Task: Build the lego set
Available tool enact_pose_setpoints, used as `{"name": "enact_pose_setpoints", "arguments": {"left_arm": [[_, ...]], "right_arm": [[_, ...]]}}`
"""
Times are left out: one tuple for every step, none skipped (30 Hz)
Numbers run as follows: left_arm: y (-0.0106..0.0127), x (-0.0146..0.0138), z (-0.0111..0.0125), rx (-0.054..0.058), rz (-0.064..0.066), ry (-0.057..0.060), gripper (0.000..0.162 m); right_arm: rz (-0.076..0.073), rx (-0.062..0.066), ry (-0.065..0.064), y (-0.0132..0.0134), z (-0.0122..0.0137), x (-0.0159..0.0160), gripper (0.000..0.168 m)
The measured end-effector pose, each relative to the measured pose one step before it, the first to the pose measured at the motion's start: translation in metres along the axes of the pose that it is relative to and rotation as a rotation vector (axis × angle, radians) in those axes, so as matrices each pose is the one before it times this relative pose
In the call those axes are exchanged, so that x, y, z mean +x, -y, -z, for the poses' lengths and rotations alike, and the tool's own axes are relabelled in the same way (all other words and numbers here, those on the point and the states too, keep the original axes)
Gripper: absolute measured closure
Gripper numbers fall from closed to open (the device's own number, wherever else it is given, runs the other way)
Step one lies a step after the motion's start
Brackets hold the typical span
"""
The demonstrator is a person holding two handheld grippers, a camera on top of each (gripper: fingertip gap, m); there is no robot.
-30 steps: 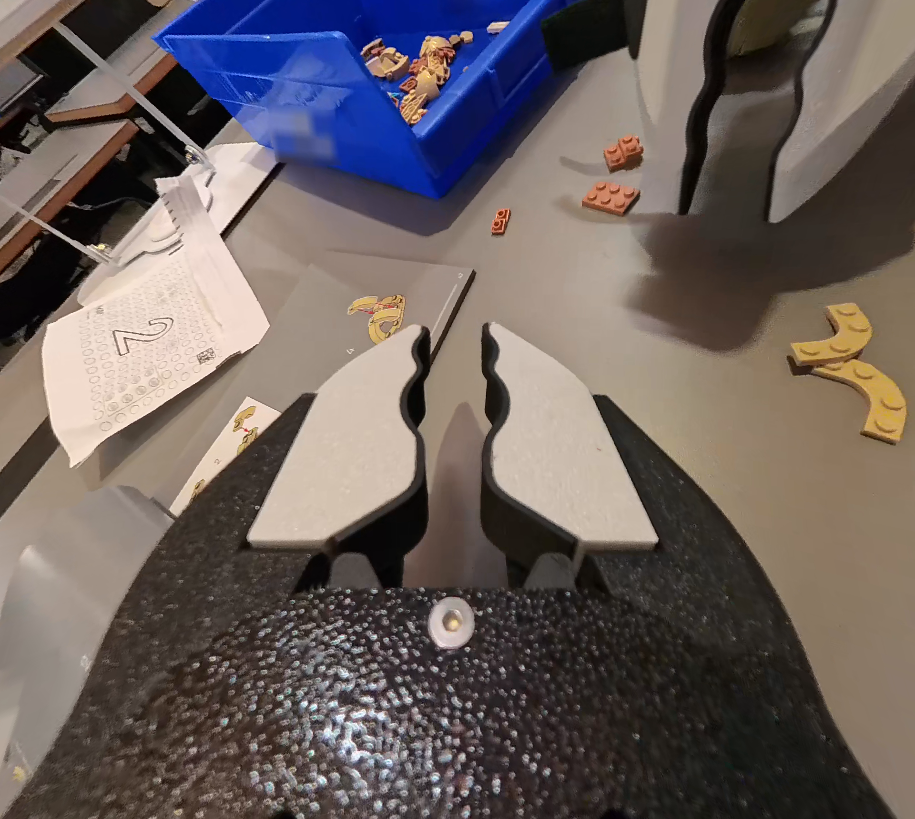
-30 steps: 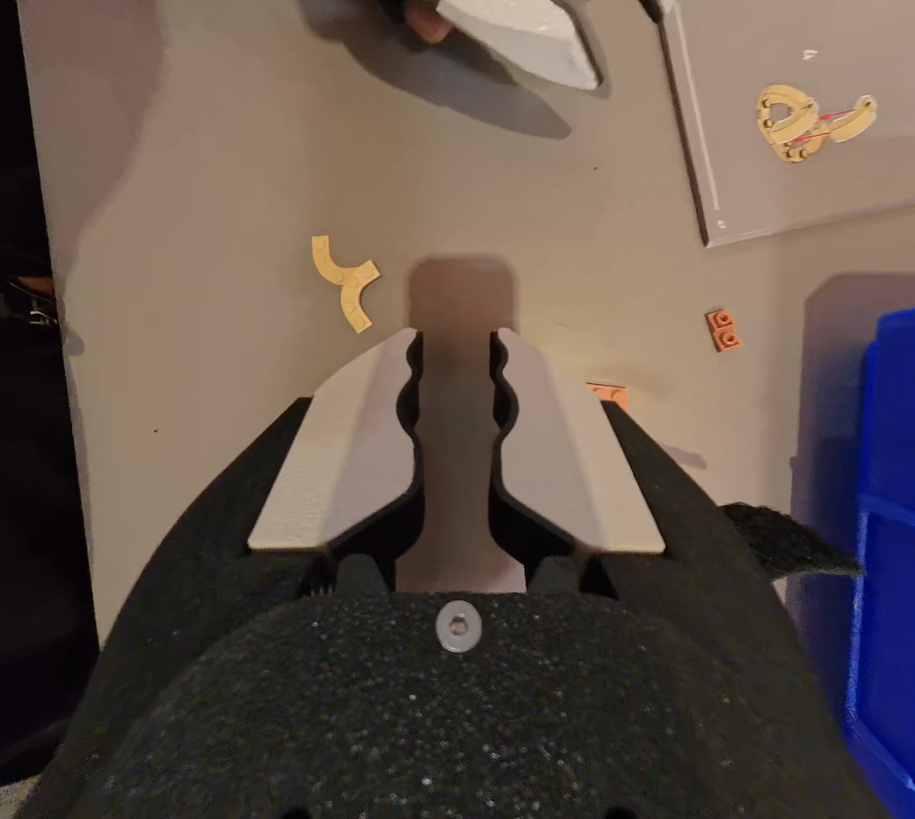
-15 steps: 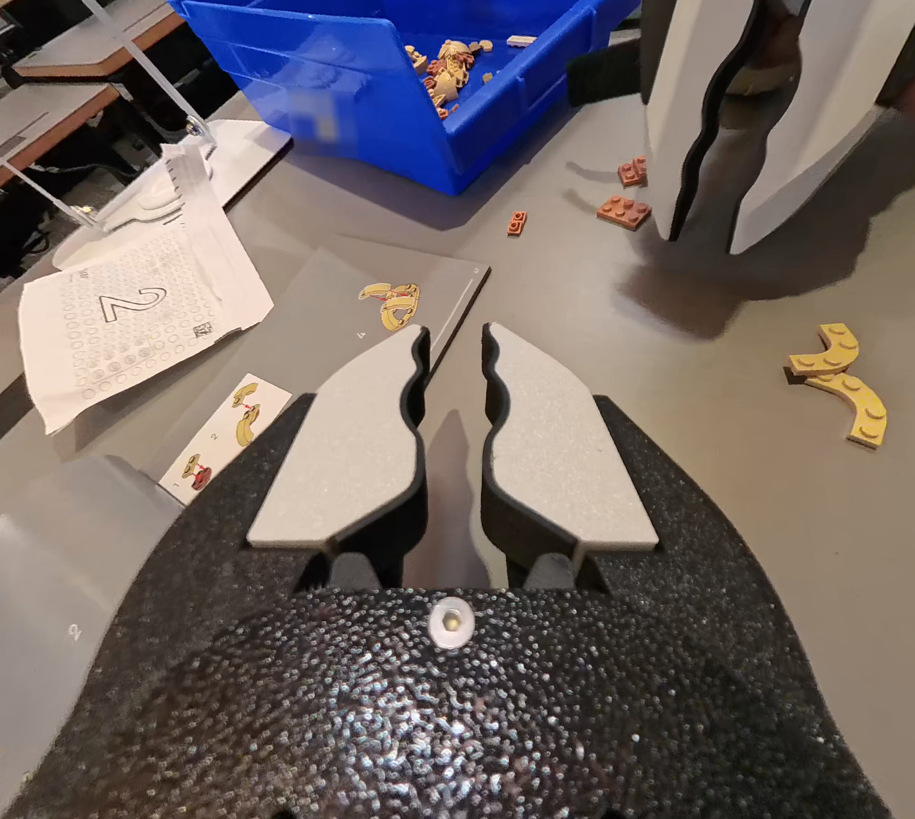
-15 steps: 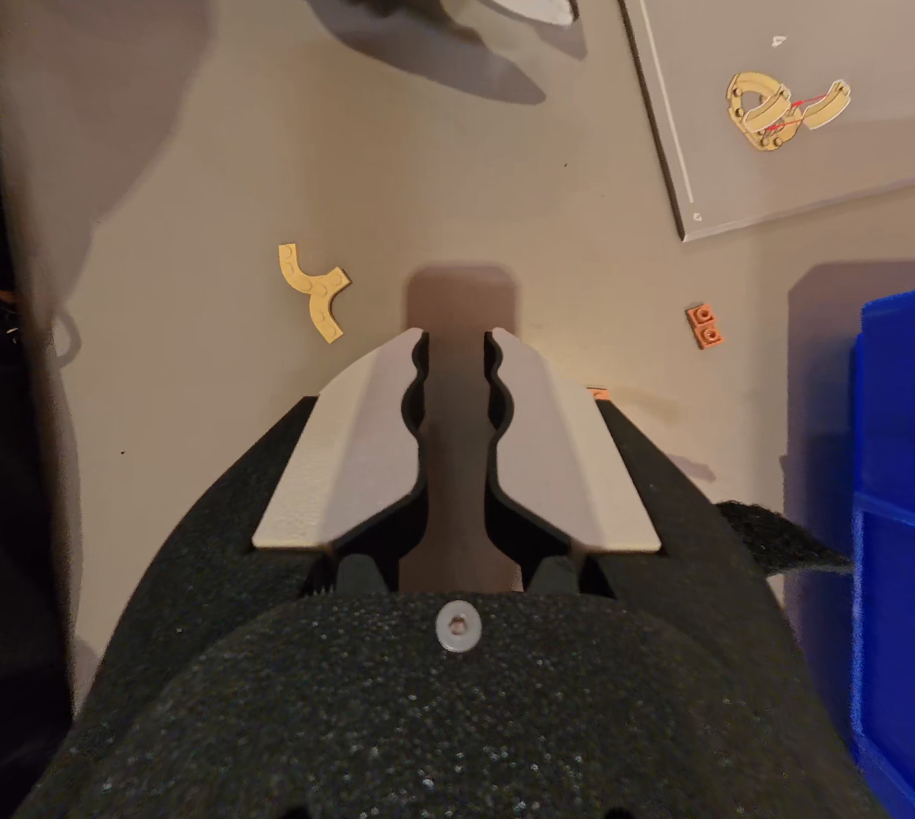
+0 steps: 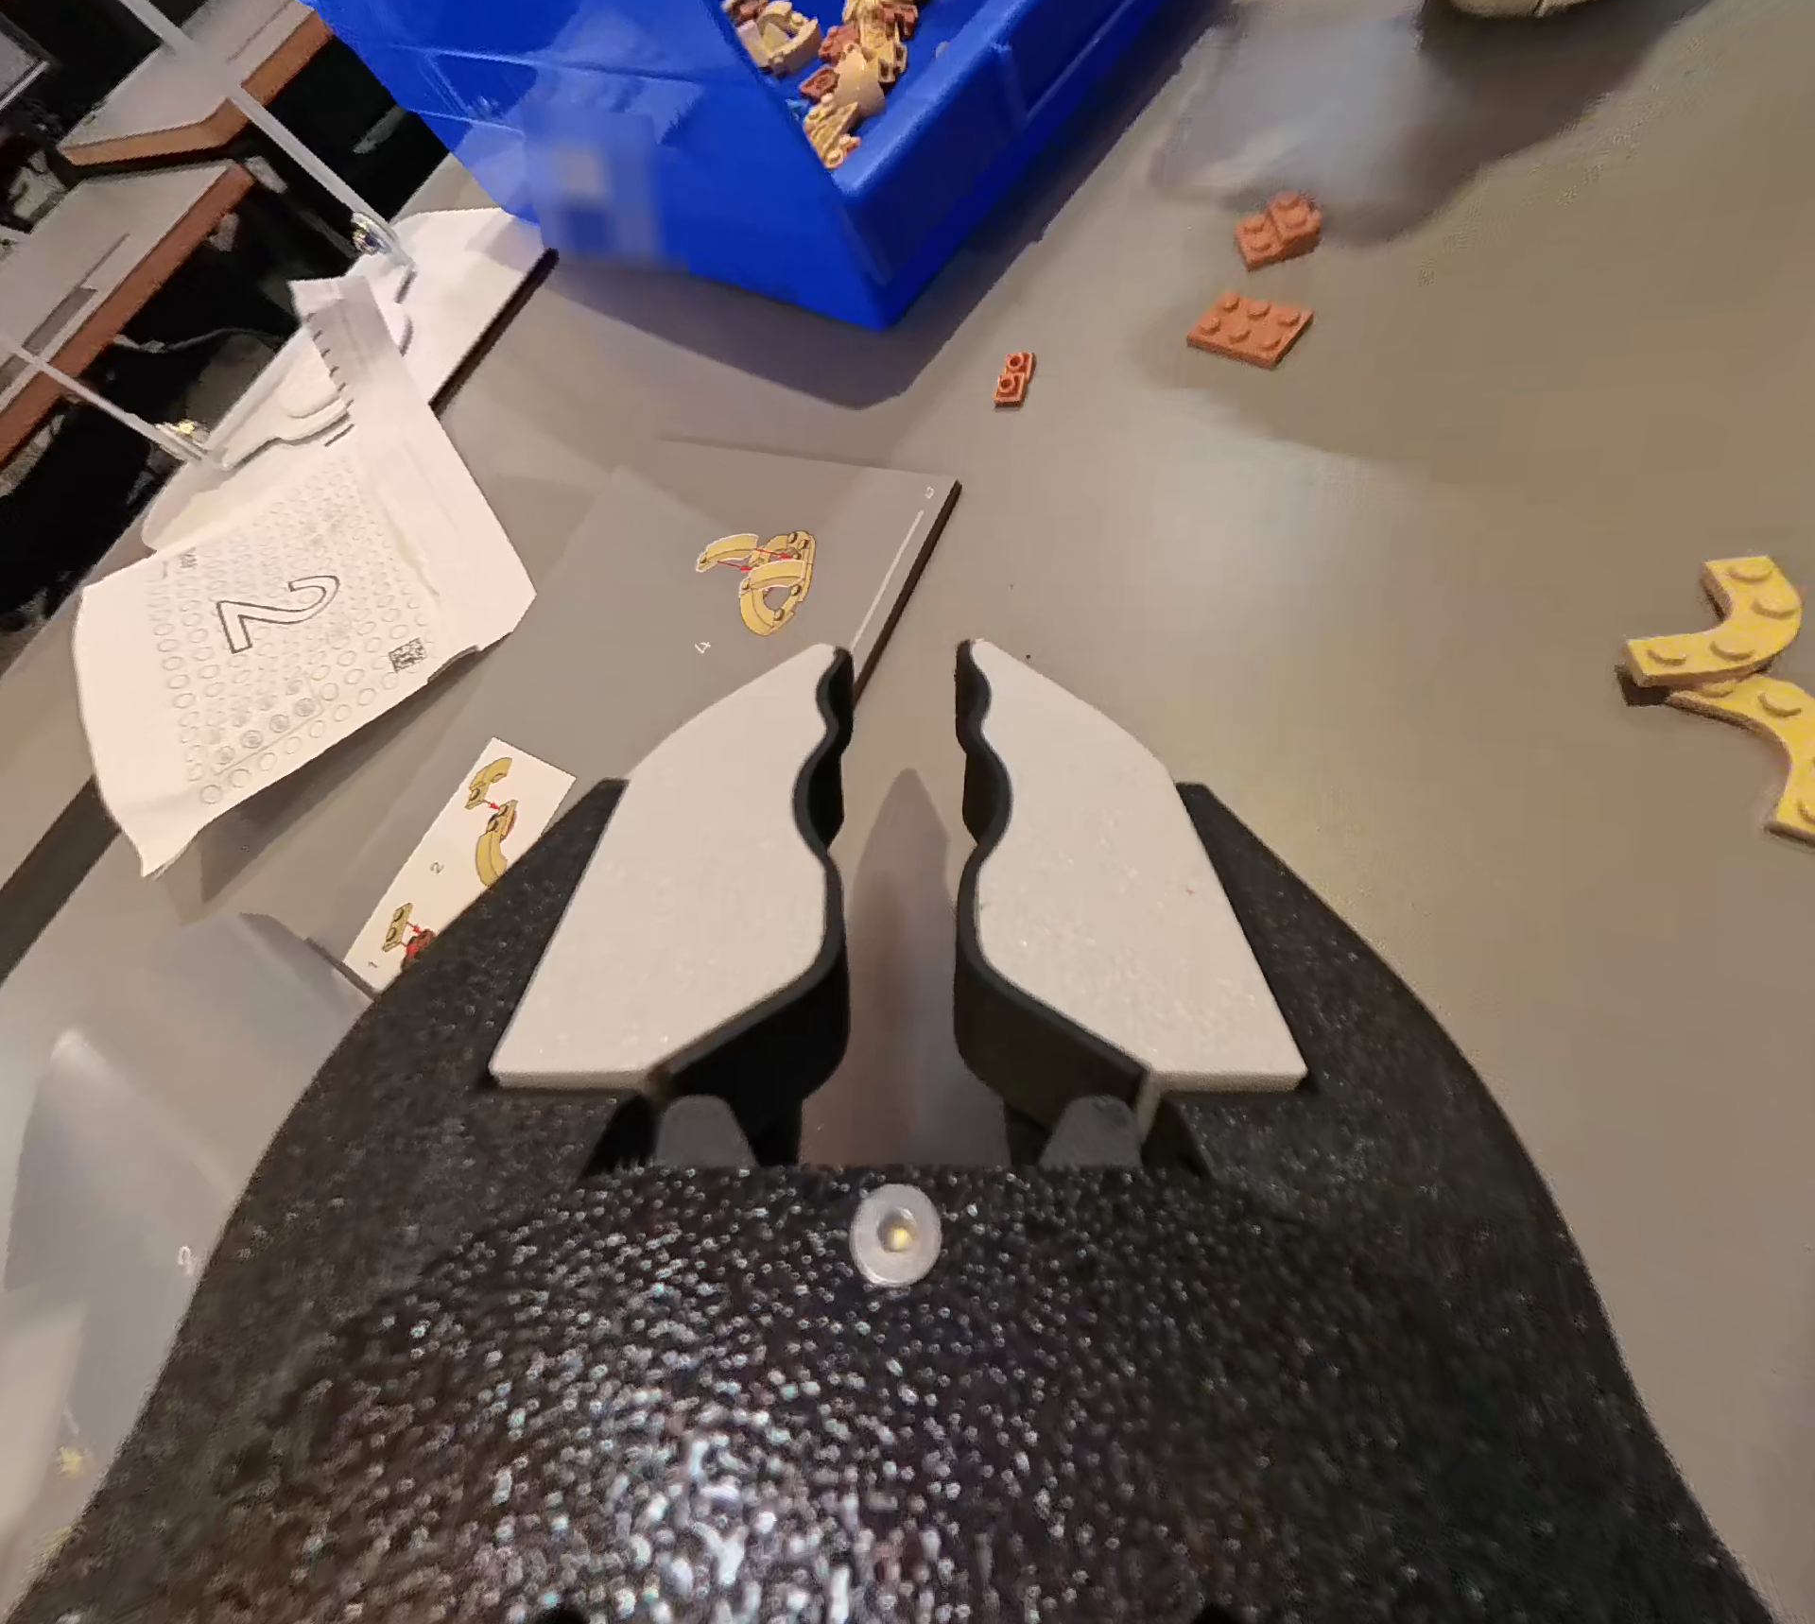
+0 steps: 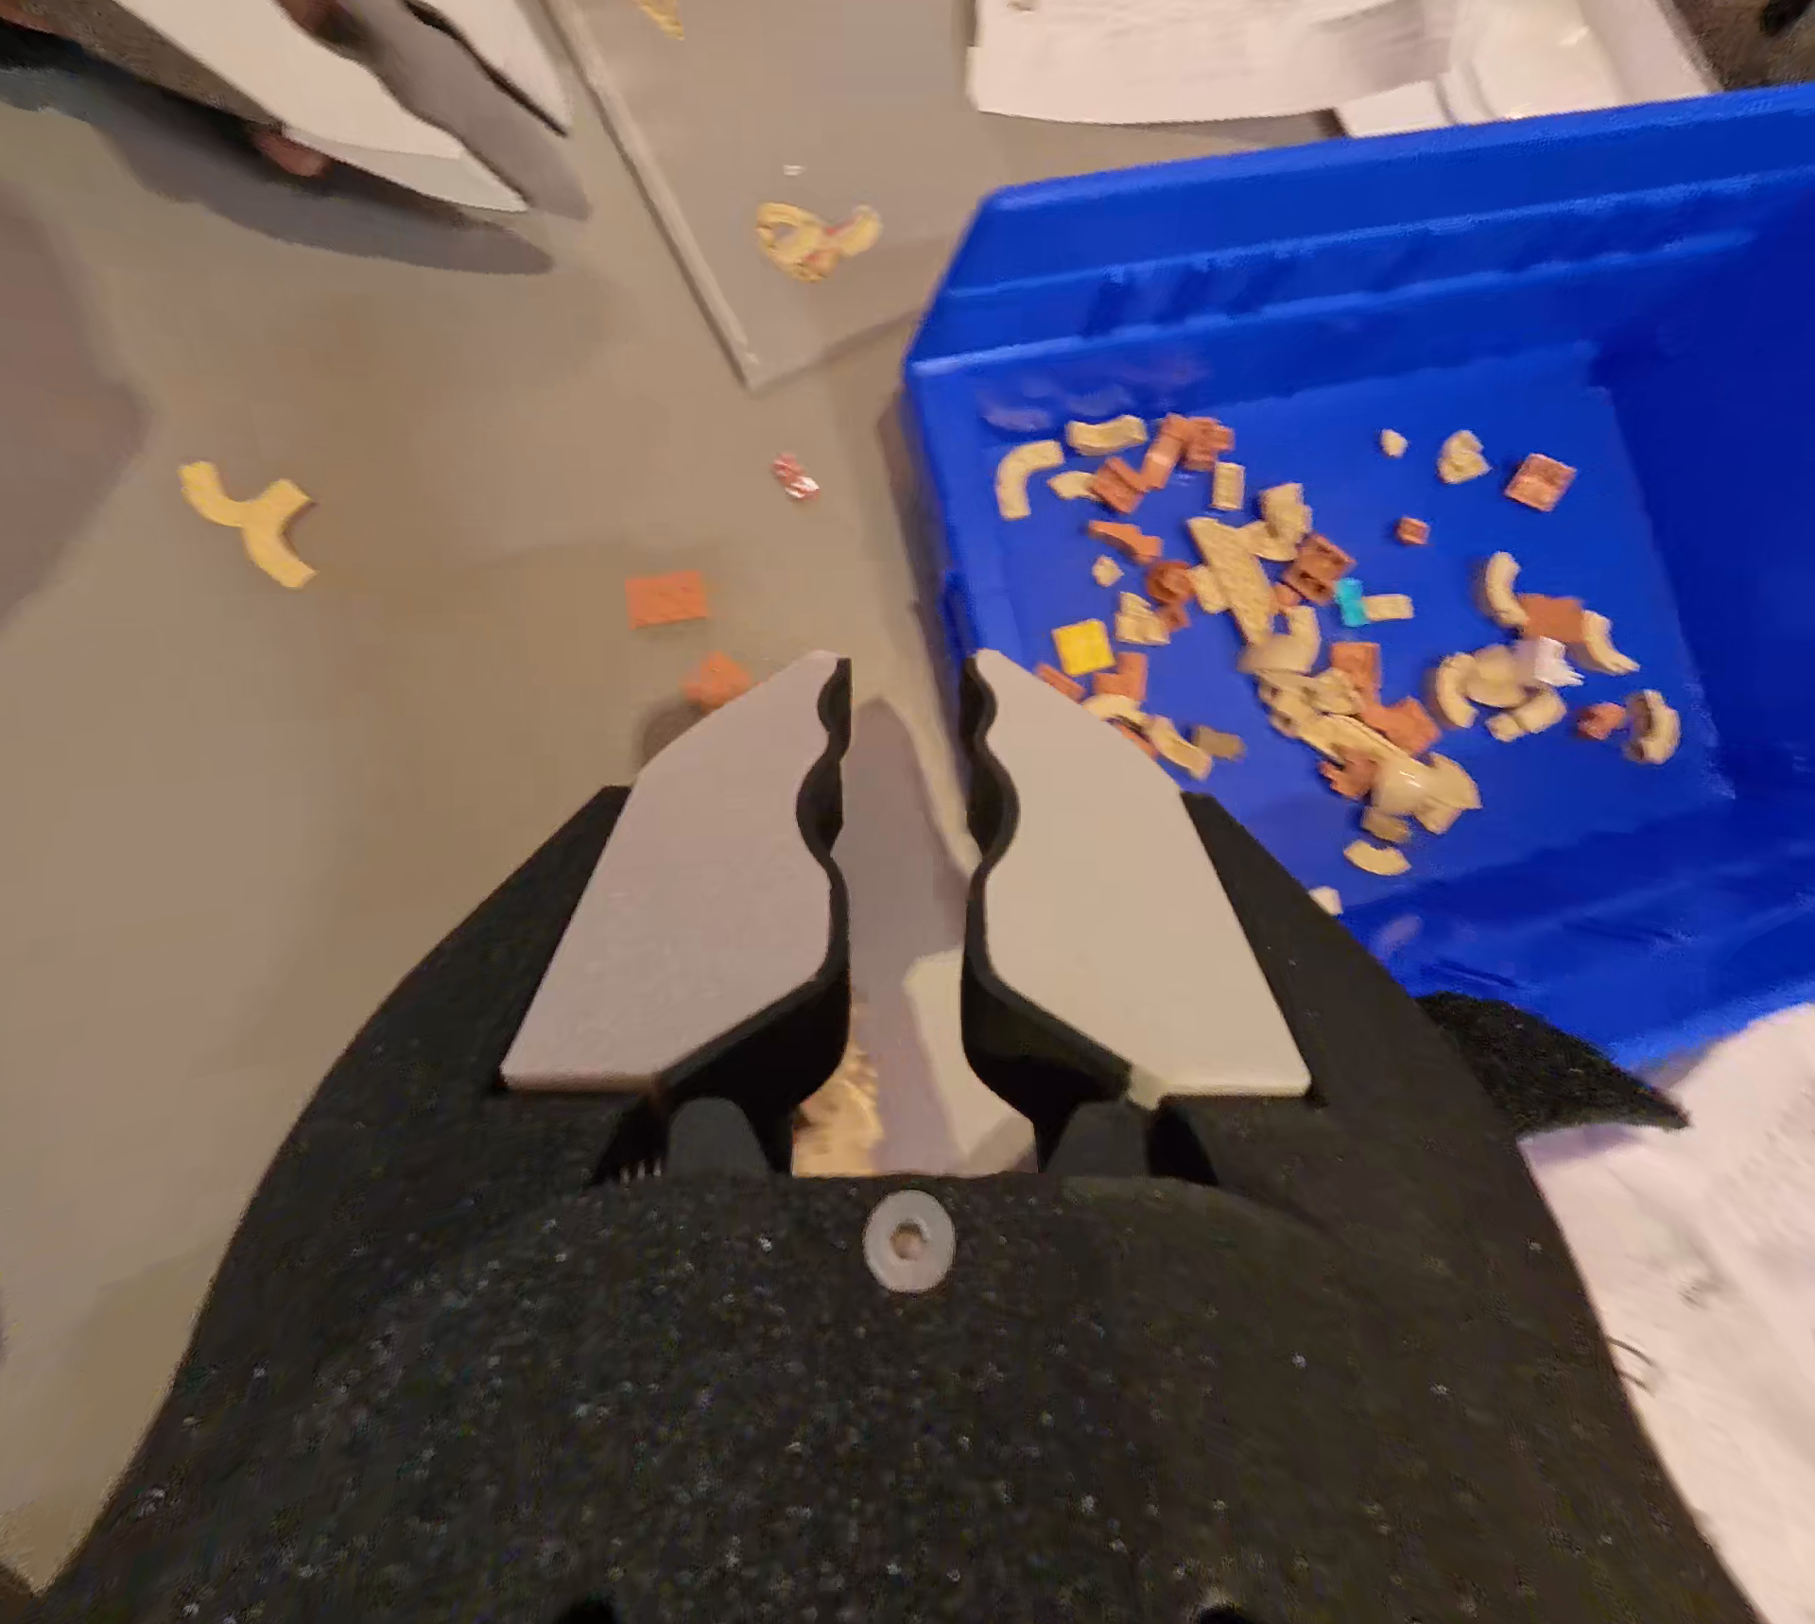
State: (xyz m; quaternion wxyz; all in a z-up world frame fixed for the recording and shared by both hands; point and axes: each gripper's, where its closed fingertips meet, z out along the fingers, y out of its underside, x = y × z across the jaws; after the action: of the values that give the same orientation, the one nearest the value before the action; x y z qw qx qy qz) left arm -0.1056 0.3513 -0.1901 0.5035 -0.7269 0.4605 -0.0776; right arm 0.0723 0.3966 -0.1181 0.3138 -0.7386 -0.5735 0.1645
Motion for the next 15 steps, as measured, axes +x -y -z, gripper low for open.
{"name": "enact_pose_setpoints", "arguments": {"left_arm": [[-0.00129,0.00055,-0.00123,-0.0123,-0.0099,0.0039,0.143],[-0.00109,0.0003,-0.00109,-0.0105,-0.0083,0.0039,0.143],[-0.00076,0.0004,-0.00079,-0.0074,-0.0073,0.0032,0.143],[-0.00032,0.00018,-0.00053,-0.0036,-0.0056,0.0021,0.143],[-0.00009,0.00015,-0.00007,-0.0008,-0.0021,0.0007,0.143],[0.00015,-0.00011,0.00017,0.0014,0.0014,-0.0002,0.143],[0.0004,-0.00032,0.00041,0.004,0.0034,-0.0006,0.143],[0.00054,-0.00032,0.00047,0.0053,0.0047,-0.0009,0.143],[0.00068,-0.00034,0.00076,0.0062,0.0046,-0.0012,0.143],[0.00077,-0.00026,0.00067,0.007,0.0034,-0.0011,0.143],[0.0007,-0.00017,0.00066,0.0066,0.0027,-0.0009,0.143],[0.00056,-0.00003,0.00068,0.0057,0.0016,-0.0013,0.143],[0.0005,0.00011,0.00047,0.005,0.0003,-0.0012,0.143],[0.00036,0.00025,0.0004,0.0036,-0.0005,-0.0017,0.143],[0.0,0.0004,0.00015,0.0005,-0.0008,-0.0028,0.143]], "right_arm": [[0.0083,-0.0211,-0.009,-0.00177,0.00025,0.01072,0.148],[0.0169,-0.0384,0.0064,-0.0025,-0.00215,0.00933,0.148],[0.0229,-0.0489,0.0093,-0.00213,-0.00415,0.00968,0.148],[0.0251,-0.046,0.0006,-0.00015,-0.00569,0.01113,0.148],[0.0275,-0.0479,0.0051,0.00033,-0.00745,0.01056,0.148],[0.026,-0.0524,0.0242,0.00009,-0.00896,0.00759,0.148],[0.0216,-0.0514,0.0291,0.00029,-0.00957,0.00619,0.149],[0.0205,-0.0499,0.0207,0.0001,-0.00974,0.00645,0.151],[0.0236,-0.0497,0.0213,-0.00029,-0.00943,0.00502,0.152],[0.0271,-0.0466,0.0195,-0.00055,-0.00896,0.0038,0.152],[0.0266,-0.0413,0.0114,-0.00075,-0.00784,0.00373,0.154],[0.0226,-0.0313,0.007,0.0,-0.00651,0.00362,0.156],[0.0187,-0.0187,0.0083,0.00103,-0.00507,0.00257,0.157],[0.0144,-0.0041,0.0103,0.0024,-0.0038,0.00157,0.158],[0.0105,0.0032,0.0099,0.00281,-0.00308,0.00108,0.159]]}}
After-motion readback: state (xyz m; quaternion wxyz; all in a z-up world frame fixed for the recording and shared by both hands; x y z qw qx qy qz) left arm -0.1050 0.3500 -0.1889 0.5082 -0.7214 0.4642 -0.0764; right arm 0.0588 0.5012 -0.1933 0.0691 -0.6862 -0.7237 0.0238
